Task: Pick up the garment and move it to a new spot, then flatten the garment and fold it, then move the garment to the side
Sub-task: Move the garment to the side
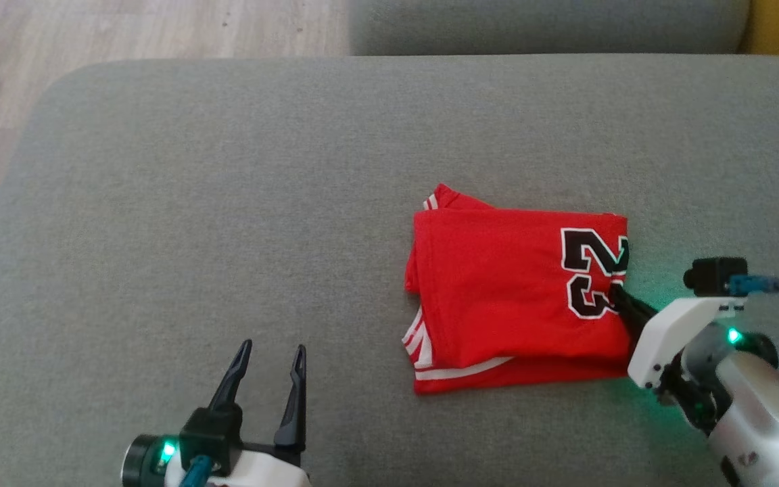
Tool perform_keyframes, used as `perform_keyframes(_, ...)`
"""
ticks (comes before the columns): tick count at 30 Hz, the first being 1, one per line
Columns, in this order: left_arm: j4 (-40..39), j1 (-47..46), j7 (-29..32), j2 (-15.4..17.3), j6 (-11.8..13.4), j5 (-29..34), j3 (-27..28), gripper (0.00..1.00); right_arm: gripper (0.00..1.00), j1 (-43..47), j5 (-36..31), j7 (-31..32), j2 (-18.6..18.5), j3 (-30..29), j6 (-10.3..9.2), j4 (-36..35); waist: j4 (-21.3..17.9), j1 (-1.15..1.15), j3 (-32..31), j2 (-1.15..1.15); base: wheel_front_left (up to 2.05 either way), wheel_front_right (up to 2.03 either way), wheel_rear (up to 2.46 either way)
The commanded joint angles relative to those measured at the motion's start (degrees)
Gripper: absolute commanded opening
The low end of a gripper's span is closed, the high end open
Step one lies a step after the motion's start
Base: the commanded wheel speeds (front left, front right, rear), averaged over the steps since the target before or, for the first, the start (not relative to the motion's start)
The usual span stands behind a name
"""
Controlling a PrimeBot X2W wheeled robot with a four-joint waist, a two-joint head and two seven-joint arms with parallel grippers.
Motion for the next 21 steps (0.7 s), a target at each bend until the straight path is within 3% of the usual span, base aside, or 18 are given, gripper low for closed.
perform_keyframes(1, -2.3, -2.7, -0.7, -0.5, 0.4, -0.4, 1.5, 1.00, 0.00, -1.5, -0.4, -1.1, -2.6, 1.3, 0.37, 0.2, -1.1, 0.00, 0.7, 0.00, 0.00, 0.00, 0.00)
perform_keyframes(8, -3.6, -3.9, -0.7, -0.5, 0.6, -0.5, 1.3, 1.00, 0.00, -8.3, -2.3, -3.0, -7.5, 1.2, 0.37, 0.7, -5.0, 0.00, 3.8, 0.00, 0.00, 0.00, 0.00)
perform_keyframes(21, -5.3, -10.8, -0.7, -0.5, -0.4, -0.5, 0.4, 1.00, 0.00, -24.3, -11.2, 1.8, -24.0, 0.3, 0.37, -3.1, -12.3, 0.00, 13.4, 0.00, 0.00, 0.00, 0.00)
